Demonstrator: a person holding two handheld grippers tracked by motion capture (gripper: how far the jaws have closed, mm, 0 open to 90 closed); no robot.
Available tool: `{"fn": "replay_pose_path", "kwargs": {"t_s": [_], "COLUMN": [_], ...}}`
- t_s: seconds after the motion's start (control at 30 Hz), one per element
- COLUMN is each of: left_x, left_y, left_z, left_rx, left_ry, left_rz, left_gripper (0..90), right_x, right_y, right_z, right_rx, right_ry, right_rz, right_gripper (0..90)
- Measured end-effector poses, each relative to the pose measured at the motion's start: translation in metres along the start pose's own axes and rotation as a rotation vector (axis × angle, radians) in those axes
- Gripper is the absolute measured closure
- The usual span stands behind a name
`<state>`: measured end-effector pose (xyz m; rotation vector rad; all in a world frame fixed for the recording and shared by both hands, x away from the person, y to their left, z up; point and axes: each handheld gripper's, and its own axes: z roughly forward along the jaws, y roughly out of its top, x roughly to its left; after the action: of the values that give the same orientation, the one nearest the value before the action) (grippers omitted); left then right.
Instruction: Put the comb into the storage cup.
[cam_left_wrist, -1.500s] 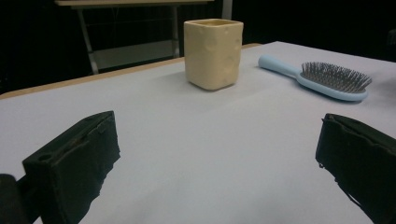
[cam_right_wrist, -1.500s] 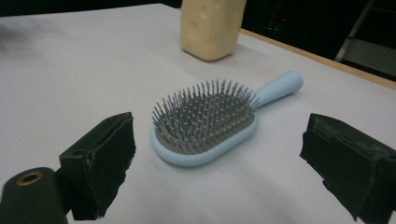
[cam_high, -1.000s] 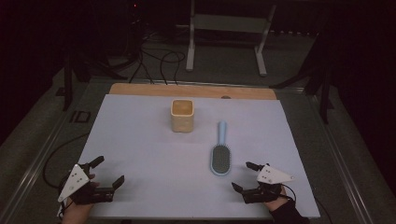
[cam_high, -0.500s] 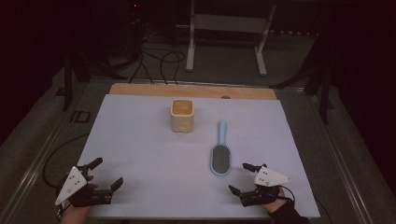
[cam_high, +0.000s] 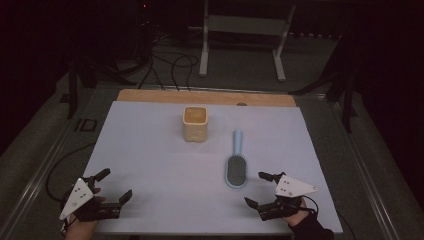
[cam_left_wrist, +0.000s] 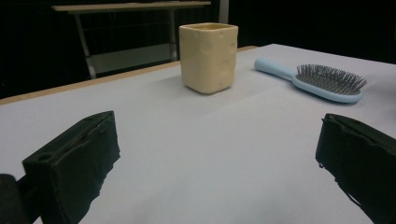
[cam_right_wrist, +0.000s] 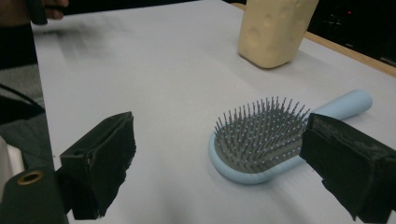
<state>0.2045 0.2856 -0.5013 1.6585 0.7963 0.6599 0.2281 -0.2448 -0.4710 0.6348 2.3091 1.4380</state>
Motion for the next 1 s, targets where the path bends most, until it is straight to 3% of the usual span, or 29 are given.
{"fn": "replay_pose_path", "kwargs": {"t_s": [0.5,1.0], "left_x": [0.000,0.000], "left_y": [0.000,0.000], "left_z": [-0.001,-0.001], "left_rx": [0.000,-0.004], "left_ry": [0.008,0.012], "left_rz": [0.002,0.000], "left_gripper": [0.0,0.0], "right_x": [-0.032,-0.067], "right_y": [0.016,0.043], "right_z": [0.018,0.033], "right_rx": [0.014,0.032], "right_ry": [0.034,0.018], "right_rz": [-0.012,-0.030], "right_gripper": [9.7,9.7]}}
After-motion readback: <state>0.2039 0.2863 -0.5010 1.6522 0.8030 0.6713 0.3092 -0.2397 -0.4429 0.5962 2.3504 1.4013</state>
